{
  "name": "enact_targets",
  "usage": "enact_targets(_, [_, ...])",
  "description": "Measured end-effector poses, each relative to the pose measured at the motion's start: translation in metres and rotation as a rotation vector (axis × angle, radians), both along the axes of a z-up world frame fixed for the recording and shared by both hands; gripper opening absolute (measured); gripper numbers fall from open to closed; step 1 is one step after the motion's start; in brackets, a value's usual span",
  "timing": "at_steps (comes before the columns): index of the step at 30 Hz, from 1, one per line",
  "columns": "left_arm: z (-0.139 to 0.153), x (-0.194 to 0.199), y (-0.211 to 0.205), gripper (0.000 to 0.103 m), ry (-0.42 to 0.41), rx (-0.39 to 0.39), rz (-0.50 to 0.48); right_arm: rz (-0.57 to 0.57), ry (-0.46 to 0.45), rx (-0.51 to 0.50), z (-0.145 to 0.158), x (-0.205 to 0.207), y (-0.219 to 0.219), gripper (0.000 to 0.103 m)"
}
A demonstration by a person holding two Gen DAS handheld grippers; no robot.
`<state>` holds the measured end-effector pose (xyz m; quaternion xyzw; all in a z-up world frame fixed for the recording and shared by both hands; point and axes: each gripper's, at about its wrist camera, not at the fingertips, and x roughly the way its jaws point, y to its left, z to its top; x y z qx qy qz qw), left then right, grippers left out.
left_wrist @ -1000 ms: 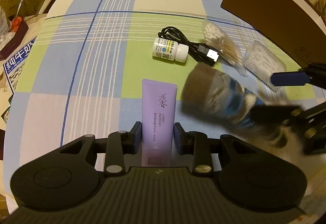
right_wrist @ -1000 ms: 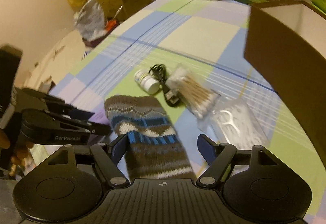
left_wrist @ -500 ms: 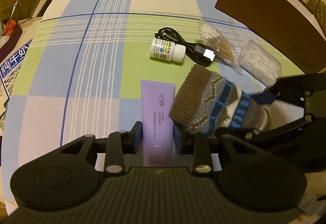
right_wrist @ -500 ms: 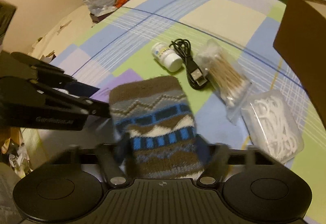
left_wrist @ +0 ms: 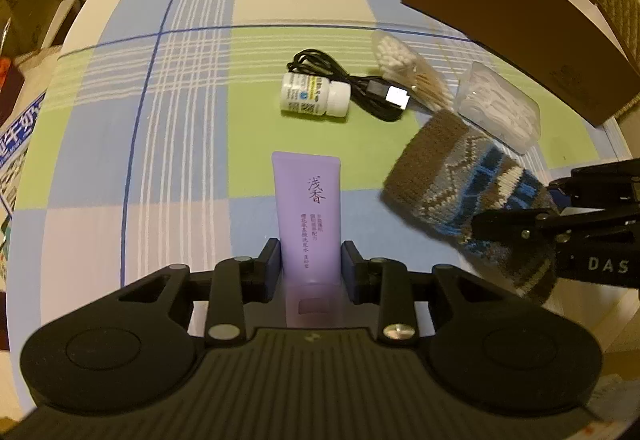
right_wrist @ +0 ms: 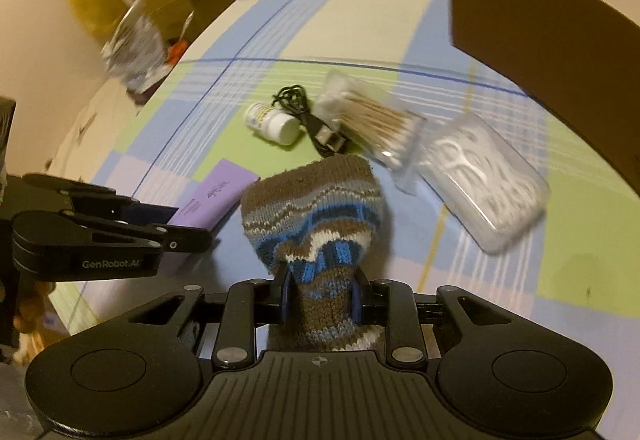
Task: Organize objects
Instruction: 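Carry the knitted pouch with the right tool while the left tool carries the tube into the brown box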
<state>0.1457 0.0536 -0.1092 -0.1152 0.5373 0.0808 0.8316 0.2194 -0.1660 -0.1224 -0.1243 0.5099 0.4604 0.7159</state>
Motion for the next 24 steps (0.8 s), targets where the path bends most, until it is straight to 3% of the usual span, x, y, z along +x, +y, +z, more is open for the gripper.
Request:
enact_targets(12, [0.02,-0.007,0.012,0.026,-0.063,-0.064,-0.076,-0.184,0.002,0.062,0.022,-0.006,-0.027,0.025])
enact_targets(18, [0.012,0.0,0.01,0.026,-0.018,-0.055,-0.093,-0.229,0.01,0.081,0.025,-0.006,-0.038,0.025])
enact_targets(24, [0.002,0.007,0.0,0.027,0.02,-0.031,-0.065,-0.204,0.025,0.083,0.026,0.005,-0.047,0.025])
